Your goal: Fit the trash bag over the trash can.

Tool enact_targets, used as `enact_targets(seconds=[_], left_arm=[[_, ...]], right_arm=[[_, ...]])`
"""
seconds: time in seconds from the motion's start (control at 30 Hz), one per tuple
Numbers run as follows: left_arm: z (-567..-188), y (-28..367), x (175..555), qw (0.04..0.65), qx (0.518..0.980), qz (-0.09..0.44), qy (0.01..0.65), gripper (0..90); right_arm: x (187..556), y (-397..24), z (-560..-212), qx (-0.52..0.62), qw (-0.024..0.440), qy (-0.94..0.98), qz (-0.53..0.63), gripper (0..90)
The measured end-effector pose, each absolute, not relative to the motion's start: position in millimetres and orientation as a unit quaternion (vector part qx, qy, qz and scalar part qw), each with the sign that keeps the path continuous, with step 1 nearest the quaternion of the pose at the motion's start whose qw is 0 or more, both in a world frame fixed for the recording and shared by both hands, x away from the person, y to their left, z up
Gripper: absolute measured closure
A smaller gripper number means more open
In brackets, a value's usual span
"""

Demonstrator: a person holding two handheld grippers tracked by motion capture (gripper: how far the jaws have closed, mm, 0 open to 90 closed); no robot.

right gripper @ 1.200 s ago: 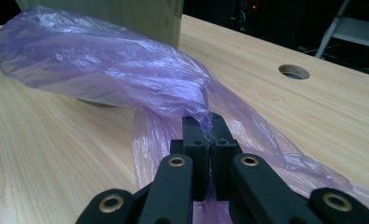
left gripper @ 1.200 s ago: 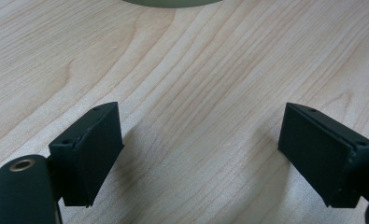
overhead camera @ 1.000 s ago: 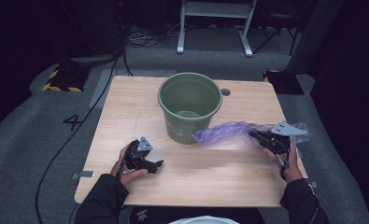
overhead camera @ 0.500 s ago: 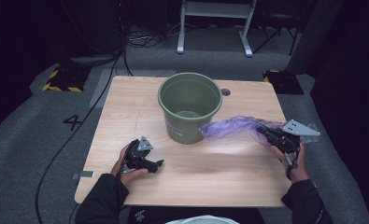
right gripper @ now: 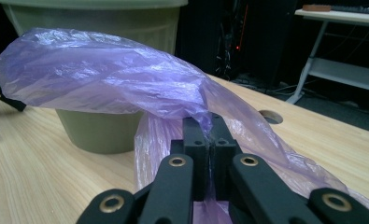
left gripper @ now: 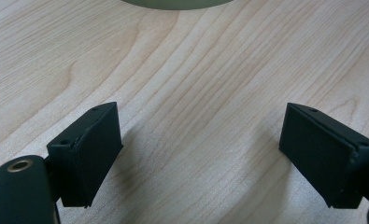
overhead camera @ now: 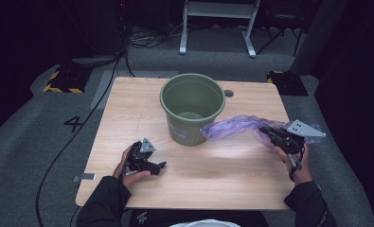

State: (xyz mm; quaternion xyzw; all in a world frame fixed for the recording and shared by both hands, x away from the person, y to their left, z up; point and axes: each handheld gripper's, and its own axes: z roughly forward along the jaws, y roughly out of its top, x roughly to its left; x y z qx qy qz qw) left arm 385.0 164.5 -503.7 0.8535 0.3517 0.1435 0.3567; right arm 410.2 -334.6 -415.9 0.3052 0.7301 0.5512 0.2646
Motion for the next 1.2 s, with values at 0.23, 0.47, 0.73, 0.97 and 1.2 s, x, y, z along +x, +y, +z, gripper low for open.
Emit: enact_targets(seconds=[0.23,0.47,0.73,0.97,1.2], left_arm=[[-504,164,386,0.358,0.853,0.143,0.351,12.4],[-504,164,386,0.357,0.854,0.143,0.351,12.3],[-504,164,386,0.357,0.853,0.145,0.353,12.4],[-504,164,386,0.357,0.853,0.144,0.352,12.3],[-504,164,386,0.357,0.853,0.144,0.352,12.3]], right_arm=[[407,-345,-406,0.312,0.275,0.711,0.567,89.1],[404,-347,-393,0.304,0.291,0.701,0.575,89.1],[401,-360,-389,0.319,0.297,0.684,0.585,89.1],[400,-365,-379,0.329,0.307,0.665,0.596,89.1],[399,-365,-371,0.330,0.313,0.659,0.599,89.1]])
